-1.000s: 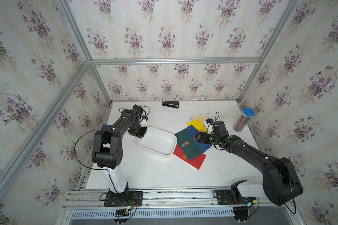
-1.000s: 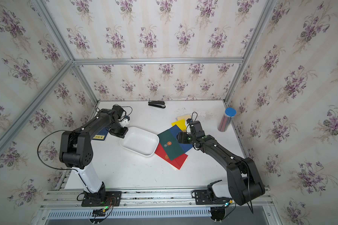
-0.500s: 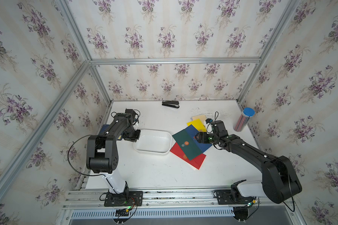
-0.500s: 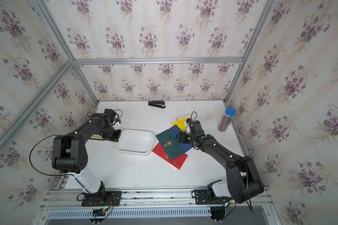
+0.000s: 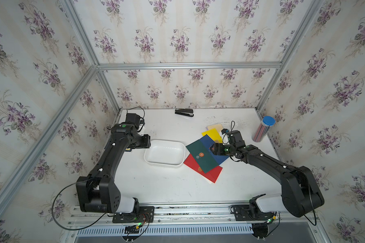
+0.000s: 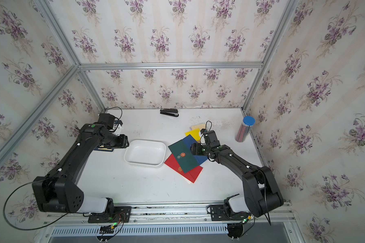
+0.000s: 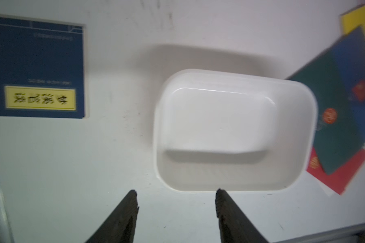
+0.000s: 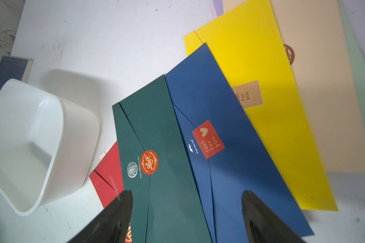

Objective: Put the sealed envelopes into the storage box
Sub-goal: Pick up the envelope from the center of the board.

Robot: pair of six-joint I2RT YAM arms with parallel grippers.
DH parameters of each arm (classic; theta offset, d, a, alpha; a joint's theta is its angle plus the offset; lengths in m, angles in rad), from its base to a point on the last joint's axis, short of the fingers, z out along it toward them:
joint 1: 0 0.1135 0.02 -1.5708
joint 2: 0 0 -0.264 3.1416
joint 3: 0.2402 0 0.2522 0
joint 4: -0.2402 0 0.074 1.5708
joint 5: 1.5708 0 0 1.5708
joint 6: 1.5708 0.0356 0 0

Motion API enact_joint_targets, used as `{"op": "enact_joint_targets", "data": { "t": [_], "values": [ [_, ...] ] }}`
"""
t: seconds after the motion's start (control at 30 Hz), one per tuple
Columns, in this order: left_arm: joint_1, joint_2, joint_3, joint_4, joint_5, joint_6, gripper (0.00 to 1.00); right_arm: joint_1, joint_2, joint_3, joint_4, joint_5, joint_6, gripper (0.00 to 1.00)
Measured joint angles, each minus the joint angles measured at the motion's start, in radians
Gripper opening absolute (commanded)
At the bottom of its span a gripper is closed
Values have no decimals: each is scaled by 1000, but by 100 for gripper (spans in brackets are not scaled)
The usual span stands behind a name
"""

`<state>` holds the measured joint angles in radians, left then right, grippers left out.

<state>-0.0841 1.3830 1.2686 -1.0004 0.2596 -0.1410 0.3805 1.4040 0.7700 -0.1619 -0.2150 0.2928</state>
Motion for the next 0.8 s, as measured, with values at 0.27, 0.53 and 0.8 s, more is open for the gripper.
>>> {"op": "enact_joint_targets", "data": {
  "t": [0.27, 0.53, 0.8],
  "values": [
    [-529, -53, -90, 182, 180, -312, 62, 5, 36, 6, 4, -29, 23, 83],
    [-764, 328, 128, 275, 110, -496, 60, 6, 73, -13, 27, -54, 44, 79],
    [-793, 485, 204, 285, 24, -578, 63, 8, 104, -16, 44, -79, 48, 76]
  ]
}}
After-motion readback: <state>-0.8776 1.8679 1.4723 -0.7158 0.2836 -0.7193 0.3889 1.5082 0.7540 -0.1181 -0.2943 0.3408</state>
